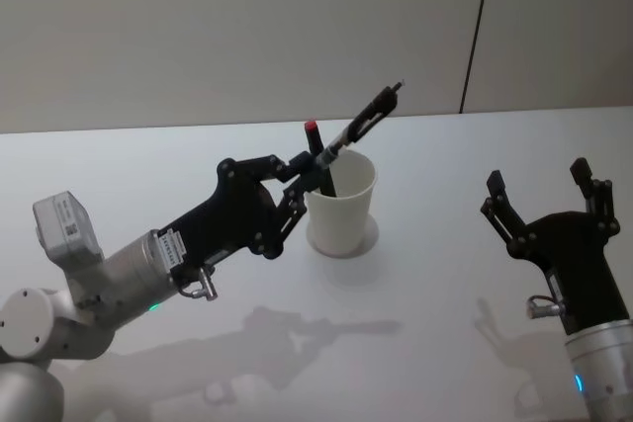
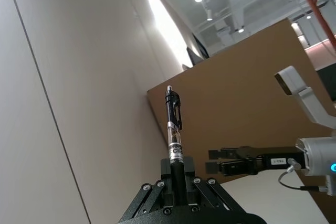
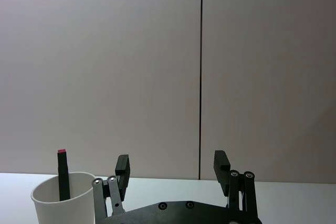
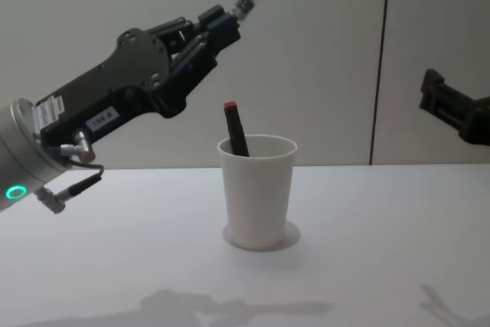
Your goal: Place the pen into the pen holder.
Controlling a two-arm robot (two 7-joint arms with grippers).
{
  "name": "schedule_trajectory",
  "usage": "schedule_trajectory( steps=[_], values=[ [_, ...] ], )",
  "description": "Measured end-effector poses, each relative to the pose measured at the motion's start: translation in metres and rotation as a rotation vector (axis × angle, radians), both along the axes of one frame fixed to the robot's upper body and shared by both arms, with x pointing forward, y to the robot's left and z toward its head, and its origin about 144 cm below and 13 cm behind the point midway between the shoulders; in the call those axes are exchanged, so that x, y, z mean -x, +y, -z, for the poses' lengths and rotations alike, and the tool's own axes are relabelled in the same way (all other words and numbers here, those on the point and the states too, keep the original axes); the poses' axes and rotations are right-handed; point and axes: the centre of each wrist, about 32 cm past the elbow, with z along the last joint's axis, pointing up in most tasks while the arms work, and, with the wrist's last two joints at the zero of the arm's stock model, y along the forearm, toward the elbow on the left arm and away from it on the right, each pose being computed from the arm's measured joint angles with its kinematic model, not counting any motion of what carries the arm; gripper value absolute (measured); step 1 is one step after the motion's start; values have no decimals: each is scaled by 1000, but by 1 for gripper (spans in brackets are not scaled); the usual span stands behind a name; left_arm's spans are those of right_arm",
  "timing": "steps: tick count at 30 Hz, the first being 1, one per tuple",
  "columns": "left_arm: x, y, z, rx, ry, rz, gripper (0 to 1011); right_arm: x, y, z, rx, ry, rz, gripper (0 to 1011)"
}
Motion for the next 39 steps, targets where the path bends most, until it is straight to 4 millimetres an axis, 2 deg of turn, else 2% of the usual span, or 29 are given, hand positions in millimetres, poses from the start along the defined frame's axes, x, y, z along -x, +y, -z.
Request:
schedule_trajectory(
  steps=[16,39],
  values=[
    [-8,-2,1,-20,-29,47,139,-1,-1,-2,-1,-9,-59,1002],
    [-10,-3,1,-27,-38,61,139,-5,-2,-13,-22,-43,-367,1002]
  ],
)
